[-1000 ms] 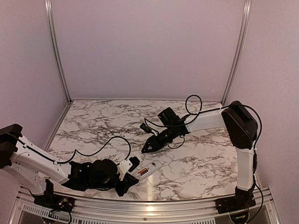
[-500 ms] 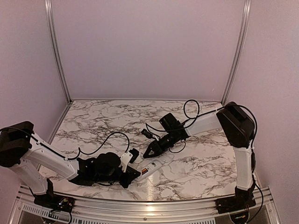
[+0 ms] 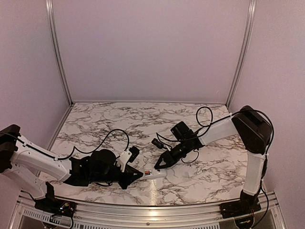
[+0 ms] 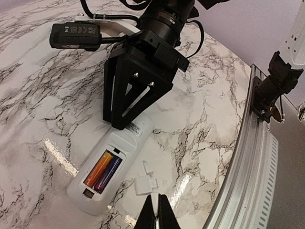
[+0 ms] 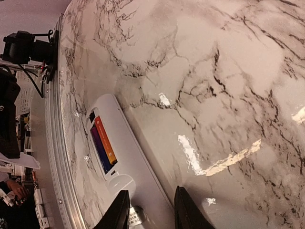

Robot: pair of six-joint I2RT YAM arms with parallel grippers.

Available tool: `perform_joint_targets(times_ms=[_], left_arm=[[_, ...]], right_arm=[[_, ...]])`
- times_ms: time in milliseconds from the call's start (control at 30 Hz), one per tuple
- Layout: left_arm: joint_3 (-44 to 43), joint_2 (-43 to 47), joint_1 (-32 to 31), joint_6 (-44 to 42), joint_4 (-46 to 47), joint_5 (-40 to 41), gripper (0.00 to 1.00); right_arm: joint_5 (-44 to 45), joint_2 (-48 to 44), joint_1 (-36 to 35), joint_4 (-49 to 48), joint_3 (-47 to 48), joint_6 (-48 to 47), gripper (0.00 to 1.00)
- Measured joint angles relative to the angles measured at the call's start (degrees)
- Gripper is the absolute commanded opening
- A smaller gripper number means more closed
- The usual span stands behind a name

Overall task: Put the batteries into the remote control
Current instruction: Adjust the remote control without the battery cover at the center of the board.

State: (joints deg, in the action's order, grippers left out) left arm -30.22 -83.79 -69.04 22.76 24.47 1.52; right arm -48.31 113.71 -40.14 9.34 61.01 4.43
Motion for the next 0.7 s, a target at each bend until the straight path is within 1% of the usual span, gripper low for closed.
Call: perform_joint_targets(times_ms=[67,200,367,500,700], left_arm=[[0.0,1.7,-0.7,-0.1,-1.2,-0.1,0.0],[0.5,1.6,-1.2,0.9,-2.9,0.0,0.0],[3.0,1.8,-1.2,5.3,-1.4,1.8,0.0],[3.5,1.8,-0.4,8.6,2.9,3.6,0.0],[5.8,-0.1,3.1,13.5,14.6,4.1,0.0]], right_arm=[[0.5,-1.1,0.0,0.2,-1.3,0.0,0.31],[1.4,-3.1,0.0,0.1,-3.8,0.0,0.31],[1.4,-6.1,-0.4,-0.4,-8.1,0.5,0.32],[1.6,-7.0,-1.2,-0.6,-8.8,1.1,0.37],[5.1,-10.3,-1.8,-0.3,-9.3,2.1,0.39]])
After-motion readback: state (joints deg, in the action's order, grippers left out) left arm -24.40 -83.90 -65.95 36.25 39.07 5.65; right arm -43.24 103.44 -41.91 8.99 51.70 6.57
